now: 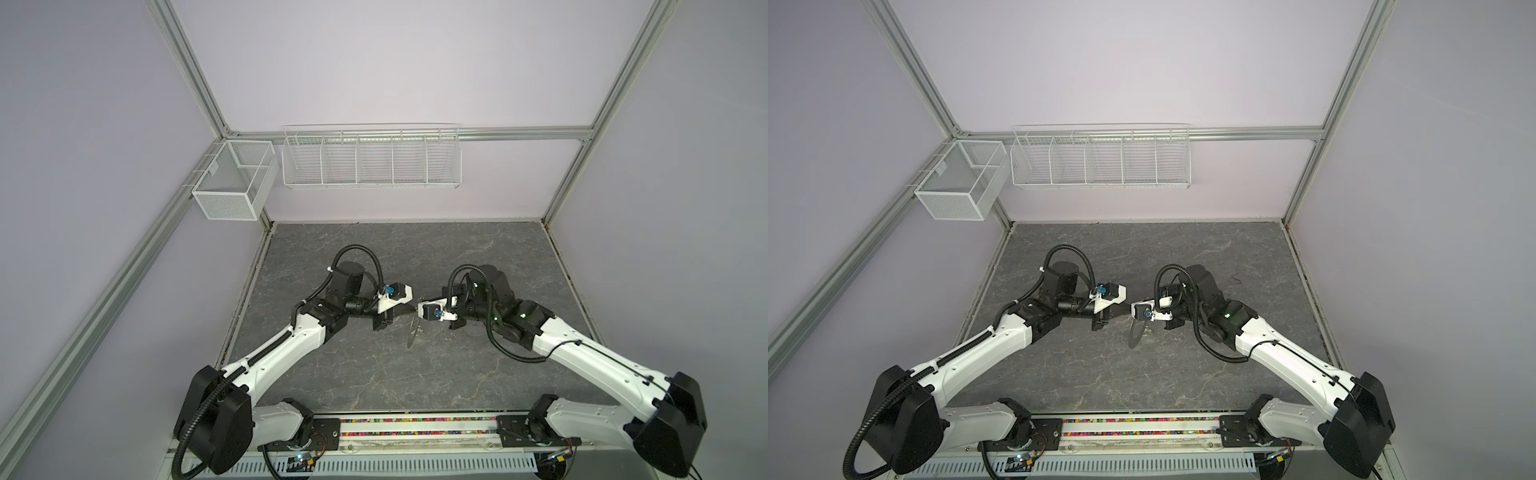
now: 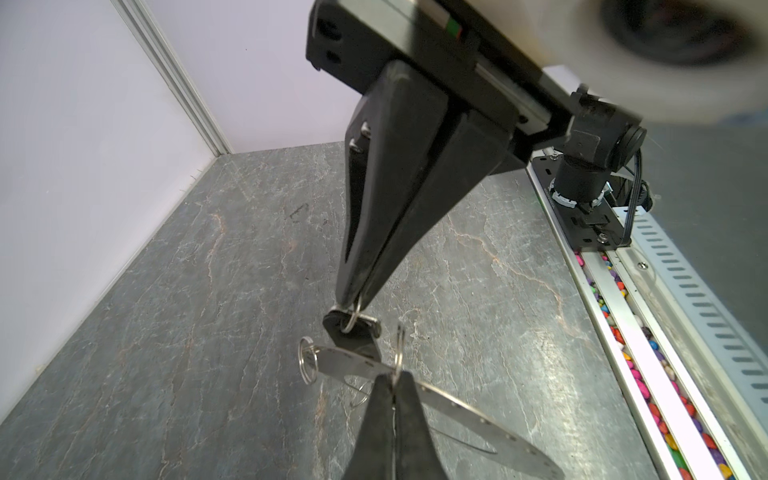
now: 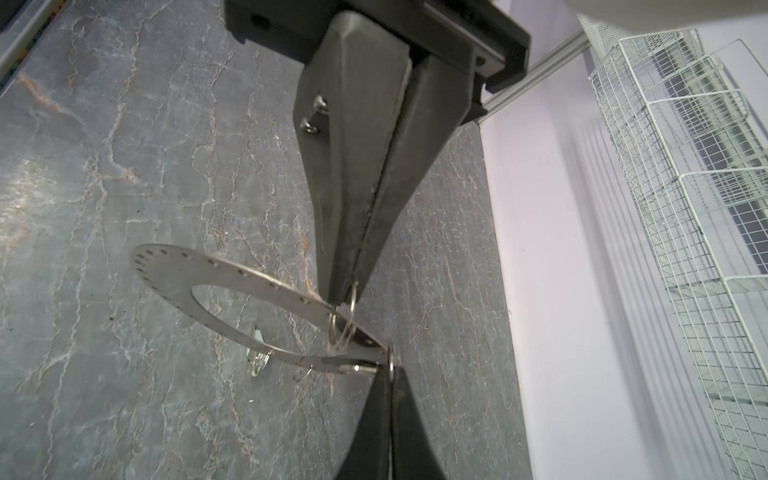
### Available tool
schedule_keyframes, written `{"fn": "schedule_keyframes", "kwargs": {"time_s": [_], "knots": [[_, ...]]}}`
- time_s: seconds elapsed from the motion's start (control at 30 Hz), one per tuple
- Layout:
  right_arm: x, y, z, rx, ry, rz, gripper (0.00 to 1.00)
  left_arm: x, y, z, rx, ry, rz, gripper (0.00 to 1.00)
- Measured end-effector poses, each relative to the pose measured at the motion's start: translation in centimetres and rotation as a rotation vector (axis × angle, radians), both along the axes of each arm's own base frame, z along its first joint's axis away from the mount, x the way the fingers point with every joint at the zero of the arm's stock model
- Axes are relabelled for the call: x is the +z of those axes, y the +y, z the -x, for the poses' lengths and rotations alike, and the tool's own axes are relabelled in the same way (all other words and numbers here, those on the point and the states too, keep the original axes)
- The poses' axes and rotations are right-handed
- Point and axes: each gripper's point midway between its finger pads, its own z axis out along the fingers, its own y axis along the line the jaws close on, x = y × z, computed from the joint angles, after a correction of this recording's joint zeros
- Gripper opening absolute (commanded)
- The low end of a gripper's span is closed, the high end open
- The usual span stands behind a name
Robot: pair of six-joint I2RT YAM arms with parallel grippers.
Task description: Put the keys on the keyring
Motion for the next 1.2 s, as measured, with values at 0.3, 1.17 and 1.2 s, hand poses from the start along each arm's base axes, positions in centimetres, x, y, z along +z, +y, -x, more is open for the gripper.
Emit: {"fn": "schedule_keyframes", "kwargs": {"time_s": [0.3,1.17,1.2], "knots": [[0.3,0.4,0.8,0.035,-0.057,0.027,0.07,0.4,-0.3,-0.3,-0.004,0.017,-0.008,0.00],[-0.3,-0.1,1.4,0.068,-0.121,0.099,0.07,-0.3,-0.6,-0.4,-0.013,0.069,-0.040,0.00],[-0.3,-0.1,1.4,0.069,-0.124,0.101,0.07,-0.3,-0.7,-0.4,-0.013,0.071,-0.041,0.00]]}}
